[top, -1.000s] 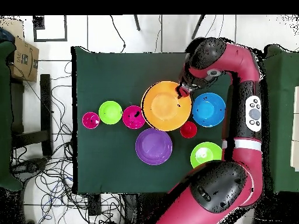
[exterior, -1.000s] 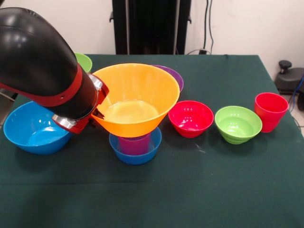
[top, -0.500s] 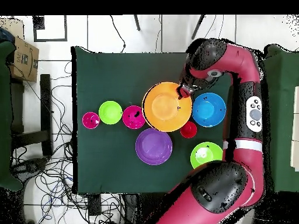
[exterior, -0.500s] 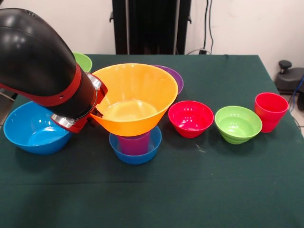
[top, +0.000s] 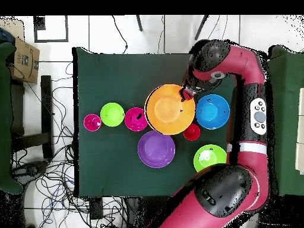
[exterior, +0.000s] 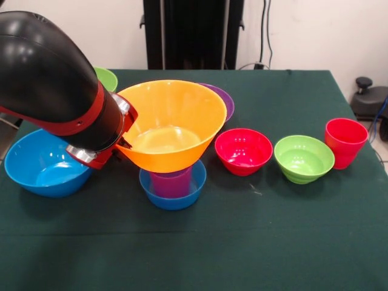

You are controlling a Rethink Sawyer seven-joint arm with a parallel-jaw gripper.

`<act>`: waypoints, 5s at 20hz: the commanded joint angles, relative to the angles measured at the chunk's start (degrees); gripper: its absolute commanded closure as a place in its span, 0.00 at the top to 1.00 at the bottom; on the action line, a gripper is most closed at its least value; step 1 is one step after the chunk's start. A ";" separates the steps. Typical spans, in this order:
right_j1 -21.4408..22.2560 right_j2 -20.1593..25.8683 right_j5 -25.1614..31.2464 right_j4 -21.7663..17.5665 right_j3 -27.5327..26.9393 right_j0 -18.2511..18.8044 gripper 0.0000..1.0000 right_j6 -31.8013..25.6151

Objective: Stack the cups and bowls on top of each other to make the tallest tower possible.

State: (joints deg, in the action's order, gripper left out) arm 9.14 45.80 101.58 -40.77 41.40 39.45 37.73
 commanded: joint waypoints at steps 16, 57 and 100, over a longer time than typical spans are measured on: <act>0.17 -3.84 -9.83 -1.58 9.60 -0.41 0.00 -7.11; 1.49 -4.65 6.15 -4.98 -1.16 -7.58 0.00 -8.87; -6.20 -2.86 8.53 -1.20 -6.93 -4.08 0.00 -12.85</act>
State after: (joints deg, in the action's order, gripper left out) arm 5.57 43.70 106.94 -40.88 33.09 35.61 37.73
